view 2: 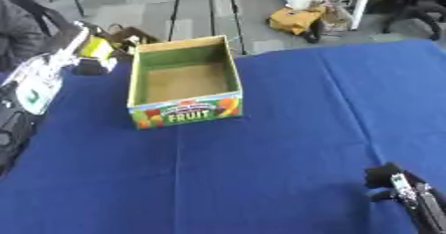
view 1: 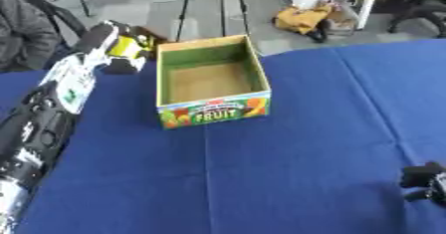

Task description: Pick up objects on the table and place them in the box.

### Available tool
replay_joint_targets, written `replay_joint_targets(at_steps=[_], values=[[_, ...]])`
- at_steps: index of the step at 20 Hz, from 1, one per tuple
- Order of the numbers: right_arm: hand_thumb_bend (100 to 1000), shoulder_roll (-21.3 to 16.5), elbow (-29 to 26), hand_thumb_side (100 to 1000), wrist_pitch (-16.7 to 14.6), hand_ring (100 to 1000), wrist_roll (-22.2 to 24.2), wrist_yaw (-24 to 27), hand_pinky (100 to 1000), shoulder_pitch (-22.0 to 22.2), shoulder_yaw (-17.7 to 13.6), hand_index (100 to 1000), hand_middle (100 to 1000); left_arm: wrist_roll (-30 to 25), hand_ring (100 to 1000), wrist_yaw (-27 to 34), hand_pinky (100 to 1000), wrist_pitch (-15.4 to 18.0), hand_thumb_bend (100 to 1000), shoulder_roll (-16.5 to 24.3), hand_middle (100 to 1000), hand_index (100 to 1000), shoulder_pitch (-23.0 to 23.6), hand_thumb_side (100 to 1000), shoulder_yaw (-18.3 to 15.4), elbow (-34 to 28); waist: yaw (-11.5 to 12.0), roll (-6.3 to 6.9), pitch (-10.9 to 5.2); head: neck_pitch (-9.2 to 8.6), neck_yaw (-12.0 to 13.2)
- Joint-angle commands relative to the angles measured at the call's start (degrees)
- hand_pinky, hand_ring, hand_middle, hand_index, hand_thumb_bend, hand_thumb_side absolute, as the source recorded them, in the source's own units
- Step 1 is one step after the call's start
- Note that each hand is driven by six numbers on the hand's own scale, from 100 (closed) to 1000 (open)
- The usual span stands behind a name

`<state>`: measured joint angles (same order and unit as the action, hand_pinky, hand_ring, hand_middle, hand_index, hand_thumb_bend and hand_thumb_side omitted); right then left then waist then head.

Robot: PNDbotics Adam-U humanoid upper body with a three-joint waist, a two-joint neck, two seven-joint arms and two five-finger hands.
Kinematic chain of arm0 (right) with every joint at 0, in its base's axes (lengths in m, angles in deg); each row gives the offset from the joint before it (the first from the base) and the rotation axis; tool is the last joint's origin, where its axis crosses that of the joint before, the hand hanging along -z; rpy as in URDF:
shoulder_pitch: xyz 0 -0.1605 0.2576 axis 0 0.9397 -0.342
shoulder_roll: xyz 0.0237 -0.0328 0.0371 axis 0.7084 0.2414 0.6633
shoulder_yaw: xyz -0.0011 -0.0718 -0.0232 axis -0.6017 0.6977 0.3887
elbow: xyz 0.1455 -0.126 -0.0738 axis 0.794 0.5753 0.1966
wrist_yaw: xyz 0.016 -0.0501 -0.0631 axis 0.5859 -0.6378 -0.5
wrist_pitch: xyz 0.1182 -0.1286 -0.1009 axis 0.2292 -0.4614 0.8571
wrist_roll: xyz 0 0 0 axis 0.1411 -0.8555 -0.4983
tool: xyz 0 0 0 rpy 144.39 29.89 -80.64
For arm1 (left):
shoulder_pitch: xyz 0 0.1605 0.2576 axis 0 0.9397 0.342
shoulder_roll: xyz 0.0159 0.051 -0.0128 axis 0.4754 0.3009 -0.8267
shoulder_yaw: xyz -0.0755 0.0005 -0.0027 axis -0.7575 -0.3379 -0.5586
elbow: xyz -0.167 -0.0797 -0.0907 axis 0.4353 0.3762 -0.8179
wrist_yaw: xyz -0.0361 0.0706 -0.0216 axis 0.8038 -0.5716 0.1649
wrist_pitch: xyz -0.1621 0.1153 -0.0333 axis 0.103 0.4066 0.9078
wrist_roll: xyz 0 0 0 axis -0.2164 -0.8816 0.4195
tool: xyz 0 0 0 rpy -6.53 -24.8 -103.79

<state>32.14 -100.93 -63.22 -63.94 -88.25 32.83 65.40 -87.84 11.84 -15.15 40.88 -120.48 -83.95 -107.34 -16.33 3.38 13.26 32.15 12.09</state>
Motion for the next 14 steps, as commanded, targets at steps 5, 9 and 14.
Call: replay_joint_targets(at_steps=[5,9,14], values=[[100,-0.4,-0.5,988,-0.1,655,0.4,0.6,564,-0.6,0.3,698,593,-2.9,116,-4.0,407,1.3,100,-4.8,228,711,-3.0,108,3.7,-1.1,-0.9,-0.44,-1.13,-0.18,1.0],[100,-0.3,-0.5,987,0.0,655,0.5,0.6,563,-0.8,0.3,697,593,-3.6,193,-7.6,515,2.2,100,-6.5,353,756,-2.2,121,3.9,1.2,-1.1,-0.44,-0.92,-0.40,0.9],[100,-0.3,-0.5,986,0.0,655,0.3,0.6,562,-0.7,0.2,697,592,-4.2,414,-11.9,620,4.4,165,-6.8,518,797,-1.3,167,4.2,2.2,-0.7,-0.38,-0.93,-0.35,0.7]])
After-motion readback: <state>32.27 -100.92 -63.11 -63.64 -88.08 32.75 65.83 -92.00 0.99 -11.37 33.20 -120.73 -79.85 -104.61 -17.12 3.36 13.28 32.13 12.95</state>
